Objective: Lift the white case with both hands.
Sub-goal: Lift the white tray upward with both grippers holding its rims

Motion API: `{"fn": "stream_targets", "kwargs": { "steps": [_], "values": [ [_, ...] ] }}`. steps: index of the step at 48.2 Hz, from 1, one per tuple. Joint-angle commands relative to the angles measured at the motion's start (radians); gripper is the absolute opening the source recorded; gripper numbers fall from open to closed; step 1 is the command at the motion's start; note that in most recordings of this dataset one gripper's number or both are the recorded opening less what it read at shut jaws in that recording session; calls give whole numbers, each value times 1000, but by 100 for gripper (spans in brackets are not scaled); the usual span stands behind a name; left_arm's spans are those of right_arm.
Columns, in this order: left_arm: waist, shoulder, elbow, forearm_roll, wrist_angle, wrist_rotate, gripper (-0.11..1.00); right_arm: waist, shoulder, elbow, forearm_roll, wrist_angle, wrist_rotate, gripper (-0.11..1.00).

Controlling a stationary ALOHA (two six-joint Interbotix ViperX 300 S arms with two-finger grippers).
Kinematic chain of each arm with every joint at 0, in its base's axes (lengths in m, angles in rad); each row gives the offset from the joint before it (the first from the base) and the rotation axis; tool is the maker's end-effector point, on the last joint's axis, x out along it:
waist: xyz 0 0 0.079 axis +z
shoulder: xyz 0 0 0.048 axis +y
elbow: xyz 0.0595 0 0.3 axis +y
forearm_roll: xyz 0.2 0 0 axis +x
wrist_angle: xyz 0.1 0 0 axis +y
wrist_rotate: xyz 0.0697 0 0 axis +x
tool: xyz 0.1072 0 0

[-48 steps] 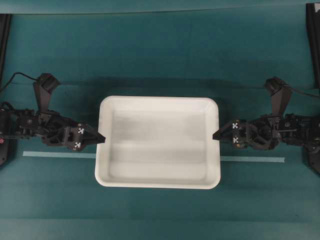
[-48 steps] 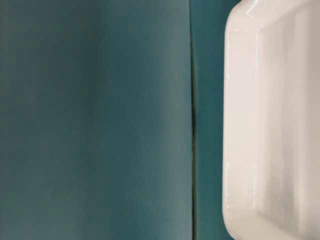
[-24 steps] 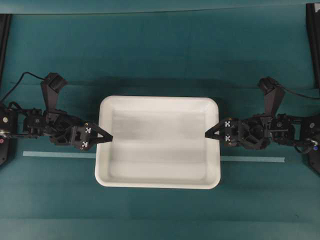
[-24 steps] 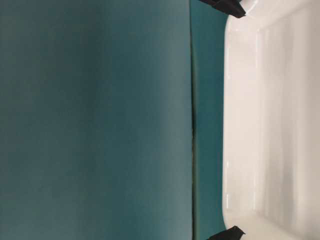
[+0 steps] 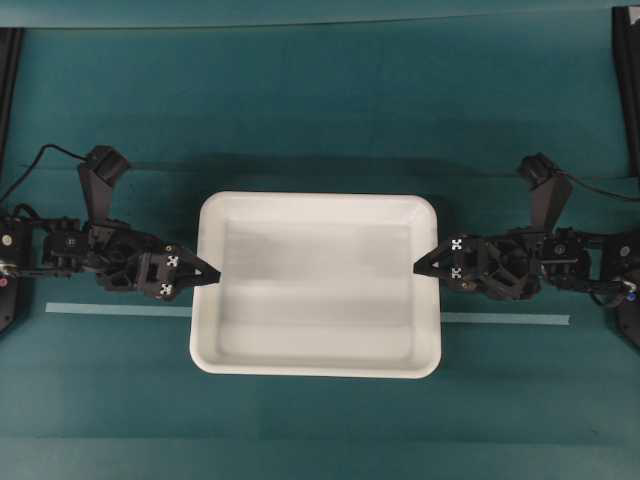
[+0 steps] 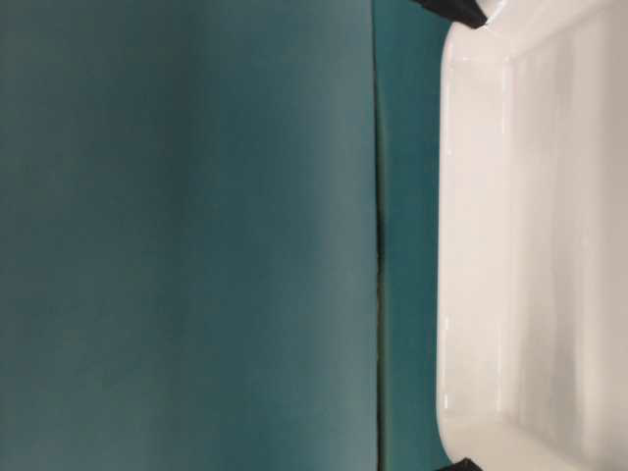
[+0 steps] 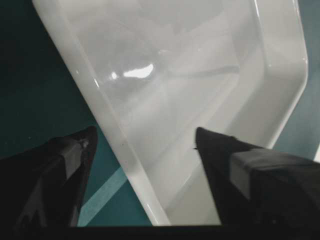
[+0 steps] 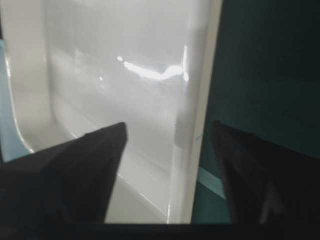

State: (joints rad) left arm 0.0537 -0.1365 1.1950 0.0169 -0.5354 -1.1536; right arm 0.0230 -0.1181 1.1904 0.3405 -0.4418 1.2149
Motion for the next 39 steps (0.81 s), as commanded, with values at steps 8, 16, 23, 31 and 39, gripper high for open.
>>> {"fn": "stream_targets", "kwargs": {
  "steps": [8,16,23,31,39],
  "values": [
    [2,-2,-3,3,5,-2,70,8,20,-8,3,61,40,52],
    [2,5,-17,3,44,-3,31,8,25,-14,3,109,67,18],
    [2,6,-25,3,69,-5,11,8,25,-18,2,112,72,11],
    [2,6,-23,3,80,-5,11,8,25,-21,3,112,74,11],
    [2,6,-21,3,80,-5,11,8,26,-25,3,112,74,11]
  ]
}}
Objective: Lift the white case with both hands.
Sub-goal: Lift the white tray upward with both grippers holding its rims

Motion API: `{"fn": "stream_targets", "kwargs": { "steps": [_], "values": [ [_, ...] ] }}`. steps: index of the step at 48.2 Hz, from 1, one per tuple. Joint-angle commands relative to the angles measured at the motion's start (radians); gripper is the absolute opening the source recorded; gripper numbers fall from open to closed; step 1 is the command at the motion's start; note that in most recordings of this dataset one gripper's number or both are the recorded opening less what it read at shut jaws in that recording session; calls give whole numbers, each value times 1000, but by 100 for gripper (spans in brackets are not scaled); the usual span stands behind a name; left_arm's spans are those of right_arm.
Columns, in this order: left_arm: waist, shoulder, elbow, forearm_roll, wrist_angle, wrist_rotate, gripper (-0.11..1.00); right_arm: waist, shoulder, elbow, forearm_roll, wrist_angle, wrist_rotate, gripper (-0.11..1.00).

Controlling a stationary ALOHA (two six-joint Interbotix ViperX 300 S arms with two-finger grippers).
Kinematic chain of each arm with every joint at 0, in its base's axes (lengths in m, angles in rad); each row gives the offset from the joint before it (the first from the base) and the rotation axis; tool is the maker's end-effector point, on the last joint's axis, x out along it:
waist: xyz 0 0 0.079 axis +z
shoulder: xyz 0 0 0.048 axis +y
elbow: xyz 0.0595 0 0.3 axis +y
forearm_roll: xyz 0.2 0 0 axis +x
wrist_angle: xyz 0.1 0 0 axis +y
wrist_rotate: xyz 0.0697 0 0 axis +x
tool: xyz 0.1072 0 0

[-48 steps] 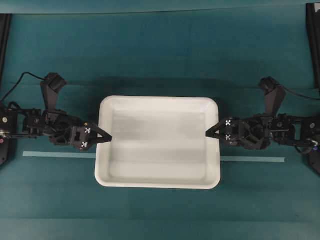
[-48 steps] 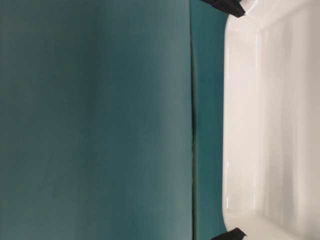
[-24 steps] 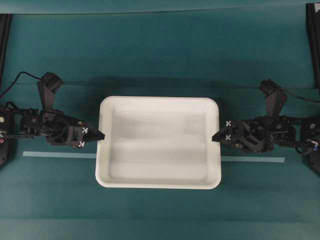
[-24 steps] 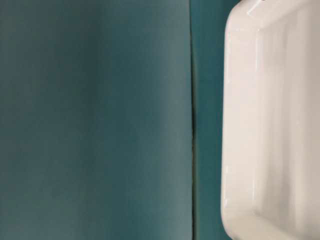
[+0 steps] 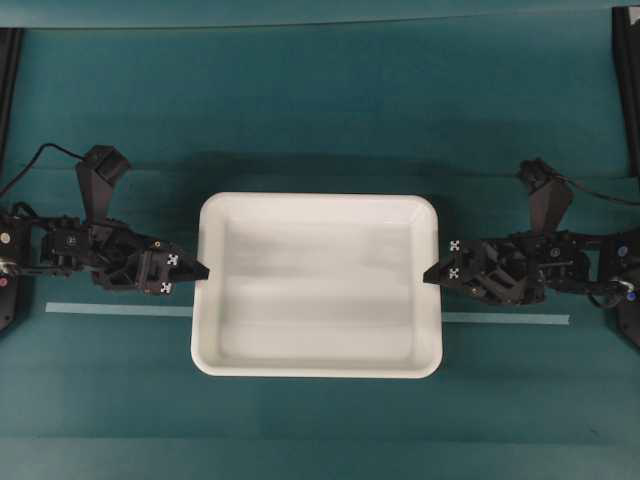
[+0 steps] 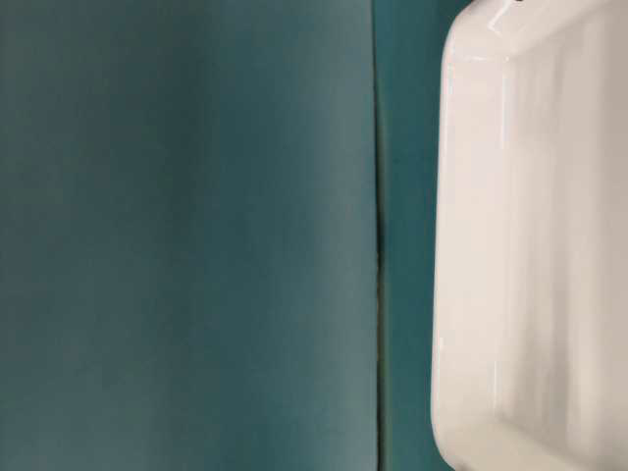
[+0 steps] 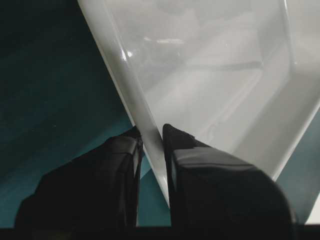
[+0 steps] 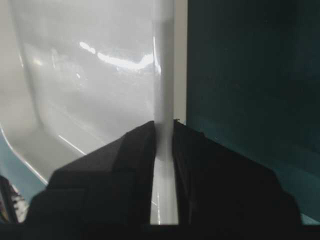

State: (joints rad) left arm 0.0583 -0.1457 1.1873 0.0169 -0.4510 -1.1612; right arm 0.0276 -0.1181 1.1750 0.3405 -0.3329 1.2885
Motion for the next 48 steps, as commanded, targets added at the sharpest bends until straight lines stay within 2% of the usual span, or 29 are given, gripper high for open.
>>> {"fn": "stream_targets", "kwargs": {
  "steps": [1,13,23,35,48],
  "values": [
    [-3,15,-15,3,-5,3,11,3,25,-9,3,3,0,11],
    [-3,8,-17,3,-3,-5,11,3,9,-14,3,3,15,11],
    [-3,-46,-17,5,-3,-51,11,3,-48,-37,3,12,41,11],
    [-9,-114,-28,3,63,-87,10,-6,-130,-77,3,153,37,11],
    [-25,-212,-106,3,216,-92,10,-35,-252,-109,-3,268,34,11]
  ]
}}
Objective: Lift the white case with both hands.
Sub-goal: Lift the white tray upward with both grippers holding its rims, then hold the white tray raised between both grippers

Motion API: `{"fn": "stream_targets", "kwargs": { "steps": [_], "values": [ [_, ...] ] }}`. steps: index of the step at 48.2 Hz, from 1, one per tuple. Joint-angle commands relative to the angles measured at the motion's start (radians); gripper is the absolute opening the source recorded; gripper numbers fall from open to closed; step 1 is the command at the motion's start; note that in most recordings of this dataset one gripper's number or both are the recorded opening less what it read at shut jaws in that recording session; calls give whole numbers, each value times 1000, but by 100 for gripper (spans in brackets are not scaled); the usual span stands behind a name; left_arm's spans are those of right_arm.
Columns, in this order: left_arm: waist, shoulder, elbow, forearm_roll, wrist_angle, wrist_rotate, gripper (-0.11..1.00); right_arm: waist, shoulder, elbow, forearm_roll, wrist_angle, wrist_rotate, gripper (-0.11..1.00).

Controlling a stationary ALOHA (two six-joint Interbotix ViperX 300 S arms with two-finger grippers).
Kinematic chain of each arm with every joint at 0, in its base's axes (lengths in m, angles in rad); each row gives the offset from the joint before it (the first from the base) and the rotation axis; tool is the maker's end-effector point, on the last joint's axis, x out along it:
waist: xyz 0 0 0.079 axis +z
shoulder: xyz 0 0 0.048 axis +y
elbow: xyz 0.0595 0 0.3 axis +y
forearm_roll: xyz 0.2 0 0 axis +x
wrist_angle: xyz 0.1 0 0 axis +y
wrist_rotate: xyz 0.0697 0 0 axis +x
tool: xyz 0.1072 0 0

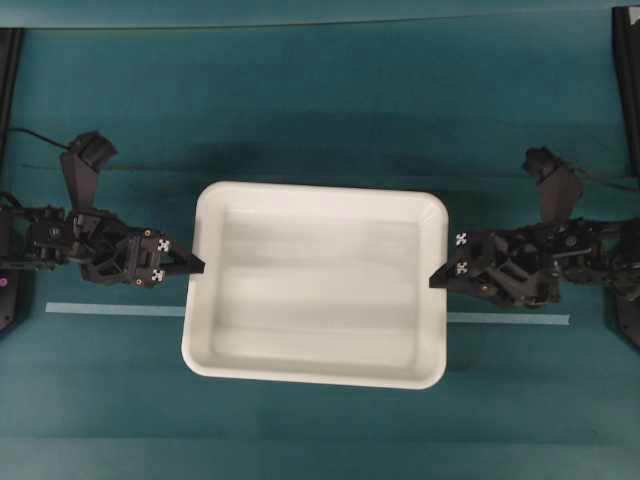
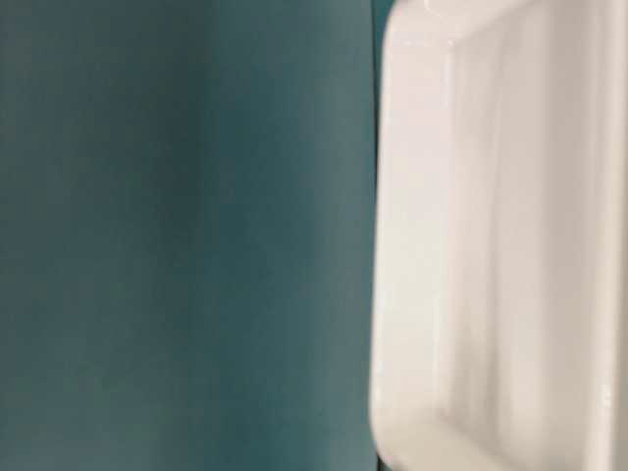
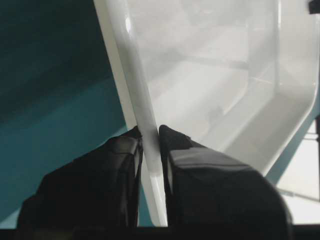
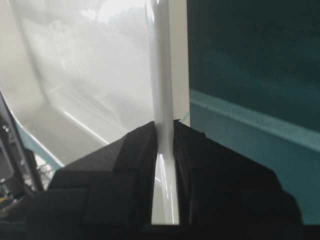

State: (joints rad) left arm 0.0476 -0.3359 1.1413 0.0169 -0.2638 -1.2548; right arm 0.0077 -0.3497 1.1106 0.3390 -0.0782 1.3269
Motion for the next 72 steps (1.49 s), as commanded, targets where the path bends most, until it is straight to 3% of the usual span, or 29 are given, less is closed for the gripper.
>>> {"fn": "stream_targets", "kwargs": {
  "steps": [1,19,40,54,72],
  "values": [
    [-15,-29,-67,5,41,2,10,-18,-32,-46,-2,23,-5,11],
    [-41,-167,-129,3,201,-3,10,-46,-198,-78,-8,186,-5,11],
    [-29,-288,-170,3,225,-15,9,-57,-328,-163,-28,333,-3,11],
    [-28,-357,-225,3,373,-15,8,-84,-410,-221,-29,434,-3,11],
    [-26,-399,-290,3,388,-17,8,-118,-439,-298,-29,492,-3,11]
  ]
}}
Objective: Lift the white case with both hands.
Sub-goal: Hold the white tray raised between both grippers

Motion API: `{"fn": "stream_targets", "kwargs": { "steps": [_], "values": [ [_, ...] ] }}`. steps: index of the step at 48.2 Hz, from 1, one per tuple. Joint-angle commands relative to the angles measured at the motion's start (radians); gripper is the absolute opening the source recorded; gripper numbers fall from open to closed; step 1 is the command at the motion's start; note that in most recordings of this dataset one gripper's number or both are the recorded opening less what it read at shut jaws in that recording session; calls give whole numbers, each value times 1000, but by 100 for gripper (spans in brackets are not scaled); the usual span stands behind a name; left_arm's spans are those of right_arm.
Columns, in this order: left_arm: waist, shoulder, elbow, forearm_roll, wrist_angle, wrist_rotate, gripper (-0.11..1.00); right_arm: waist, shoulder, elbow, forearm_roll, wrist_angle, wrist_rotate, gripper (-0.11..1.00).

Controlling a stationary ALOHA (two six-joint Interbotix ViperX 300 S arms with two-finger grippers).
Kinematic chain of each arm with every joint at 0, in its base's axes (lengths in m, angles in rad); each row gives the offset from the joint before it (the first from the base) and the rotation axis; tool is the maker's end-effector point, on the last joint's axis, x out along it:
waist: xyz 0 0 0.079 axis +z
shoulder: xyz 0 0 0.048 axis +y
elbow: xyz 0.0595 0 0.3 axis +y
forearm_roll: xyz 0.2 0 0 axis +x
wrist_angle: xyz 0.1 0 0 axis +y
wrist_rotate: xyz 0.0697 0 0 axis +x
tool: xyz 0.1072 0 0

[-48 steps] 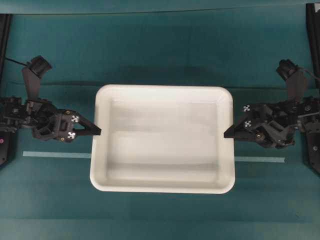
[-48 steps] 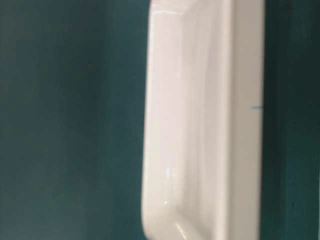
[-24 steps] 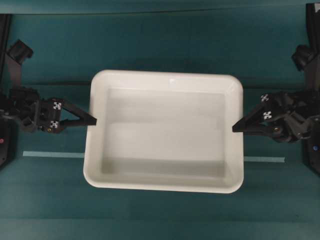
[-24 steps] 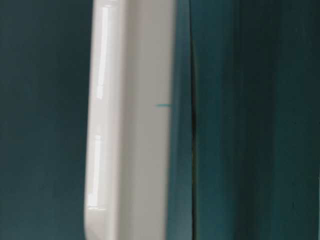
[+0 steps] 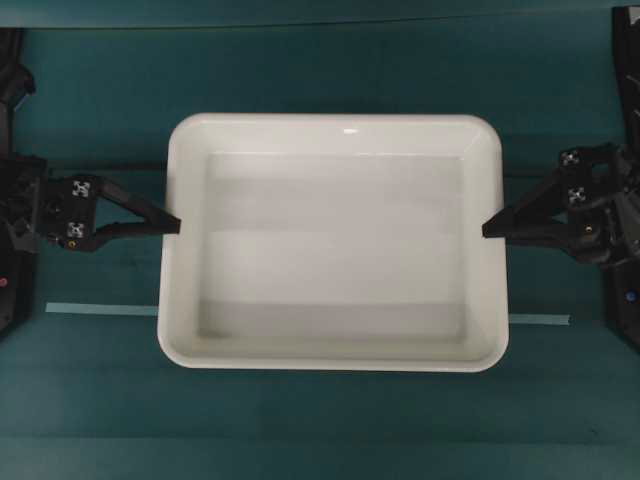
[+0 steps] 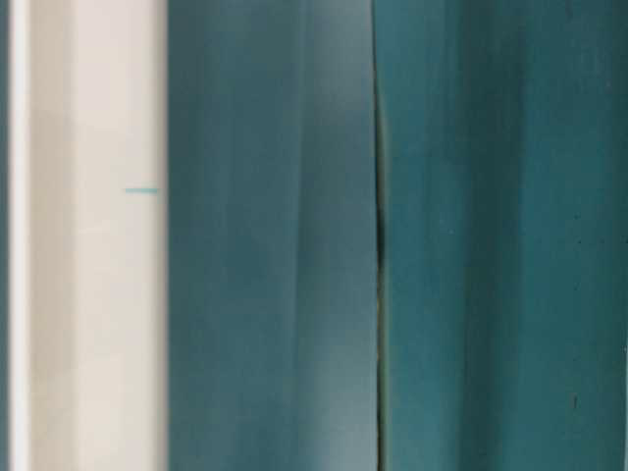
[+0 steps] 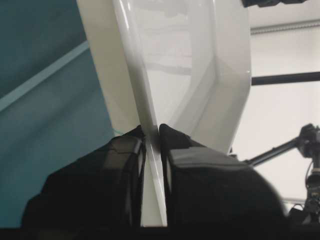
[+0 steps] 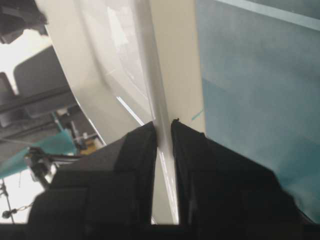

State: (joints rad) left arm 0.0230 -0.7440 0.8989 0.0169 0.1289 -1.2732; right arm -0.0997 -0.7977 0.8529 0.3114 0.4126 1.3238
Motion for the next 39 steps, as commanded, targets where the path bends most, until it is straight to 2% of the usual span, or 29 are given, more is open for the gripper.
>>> {"fn": "stream_targets", "kwargs": {
  "steps": [1,14,26,39],
  "values": [
    [-2,9,-52,3,-5,2,8,-11,9,-43,-2,2,0,11],
    [-2,14,-124,3,2,3,8,-14,14,-103,-2,12,2,11],
    [-2,9,-173,3,71,3,8,-20,25,-172,-2,21,6,11],
    [0,0,-219,5,86,3,8,-20,44,-245,-2,63,6,11]
  ]
}}
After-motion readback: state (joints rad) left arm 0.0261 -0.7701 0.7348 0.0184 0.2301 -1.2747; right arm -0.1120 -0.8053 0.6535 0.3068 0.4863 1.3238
